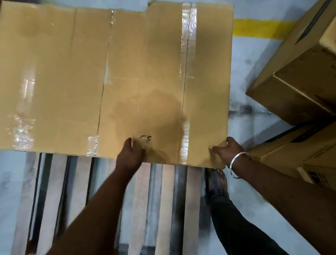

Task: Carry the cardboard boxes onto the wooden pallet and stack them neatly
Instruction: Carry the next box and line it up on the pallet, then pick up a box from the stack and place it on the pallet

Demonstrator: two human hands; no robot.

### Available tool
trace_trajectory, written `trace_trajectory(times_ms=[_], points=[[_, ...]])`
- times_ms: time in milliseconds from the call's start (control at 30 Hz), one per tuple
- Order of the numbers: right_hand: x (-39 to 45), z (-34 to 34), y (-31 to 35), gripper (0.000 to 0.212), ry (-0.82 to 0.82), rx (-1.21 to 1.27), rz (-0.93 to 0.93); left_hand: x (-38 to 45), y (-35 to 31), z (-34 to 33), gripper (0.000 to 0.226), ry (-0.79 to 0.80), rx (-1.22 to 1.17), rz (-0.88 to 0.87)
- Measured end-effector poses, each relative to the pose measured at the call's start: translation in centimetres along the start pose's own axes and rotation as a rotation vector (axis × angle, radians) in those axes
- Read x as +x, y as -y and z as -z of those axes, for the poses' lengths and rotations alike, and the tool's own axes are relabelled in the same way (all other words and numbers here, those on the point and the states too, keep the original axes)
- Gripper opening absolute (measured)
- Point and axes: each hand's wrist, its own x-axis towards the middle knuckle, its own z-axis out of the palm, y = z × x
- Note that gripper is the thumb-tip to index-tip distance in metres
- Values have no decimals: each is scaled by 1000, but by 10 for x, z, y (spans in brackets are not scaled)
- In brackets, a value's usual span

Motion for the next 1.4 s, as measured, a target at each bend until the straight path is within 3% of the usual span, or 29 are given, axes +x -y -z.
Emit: trace_trajectory(times_ms=[100, 267, 533, 767, 933, 1200, 1400], points=[[-46, 6, 14, 69, -4, -72, 12, -58, 7, 21, 57, -69, -54, 31], [-144, 22, 29, 67, 77, -174, 45, -161, 28, 71, 65, -106, -74, 55], [-312, 46, 18, 44, 82, -252, 158, -318, 53, 117, 61, -121, -68, -149], [-444, 63, -47, 32, -53, -23, 190, -426, 85, 127, 61, -63, 20, -385], [-494, 97, -100, 13, -79, 33, 198, -485, 96, 112, 60, -44, 93, -464], [-503, 181, -161, 37, -81, 116, 216, -547, 78, 45, 61, -67, 144, -527], [-512, 274, -208, 16, -83, 153, 242, -600, 32, -58, 60, -46, 165, -509]])
